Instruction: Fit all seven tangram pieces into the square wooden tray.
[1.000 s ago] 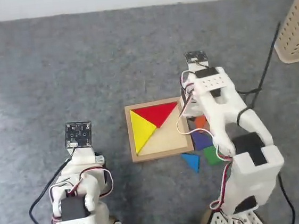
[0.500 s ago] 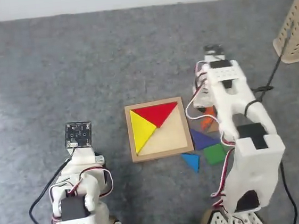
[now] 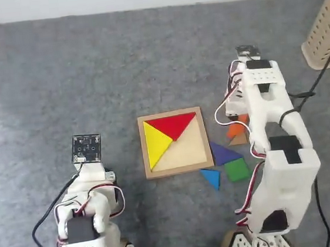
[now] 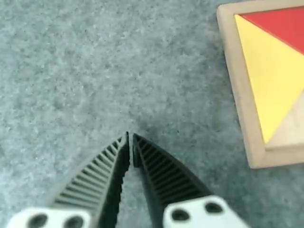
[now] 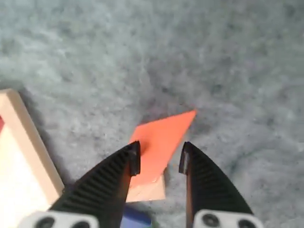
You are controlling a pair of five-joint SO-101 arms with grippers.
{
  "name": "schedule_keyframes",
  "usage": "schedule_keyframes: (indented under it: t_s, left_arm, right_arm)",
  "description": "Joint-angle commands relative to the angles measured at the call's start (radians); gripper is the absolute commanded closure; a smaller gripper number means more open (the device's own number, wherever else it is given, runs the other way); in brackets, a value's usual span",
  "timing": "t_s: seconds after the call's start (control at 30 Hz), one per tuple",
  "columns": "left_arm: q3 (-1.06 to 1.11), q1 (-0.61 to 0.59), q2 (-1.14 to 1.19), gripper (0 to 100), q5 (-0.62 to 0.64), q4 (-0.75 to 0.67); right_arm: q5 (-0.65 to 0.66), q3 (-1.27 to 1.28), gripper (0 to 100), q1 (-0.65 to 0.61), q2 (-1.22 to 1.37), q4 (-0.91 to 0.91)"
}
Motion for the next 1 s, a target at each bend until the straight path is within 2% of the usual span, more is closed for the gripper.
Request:
schedule_keyframes:
  t_s: [0.0,0.57,0.73,0.83,0.97]
  left_arm:
    - [-0.012,-0.003,-0.017,99,0.008,0.005]
    - [-0.012,-0.003,-0.017,99,0.008,0.005]
    - [-0.012,-0.003,-0.017,99,0.008,0.005]
    - [-0.012,-0.003,-0.017,99,0.008,0.005]
    - [-0.012,-0.003,-0.017,99,0.008,0.005]
  right_arm:
    - [0.017,-0.046,83.9,-0.03,-0.018,0.016]
    - [0.015,-0.049,84.0,-0.035,0.054,0.016]
    - [-0.121,-0.044,83.9,-0.01,-0.012,0.013]
    - [-0.201,-0.044,83.9,-0.059,-0.007,0.005]
    - [-0.235,-0.049,84.1,-0.119,0.039,-0.035]
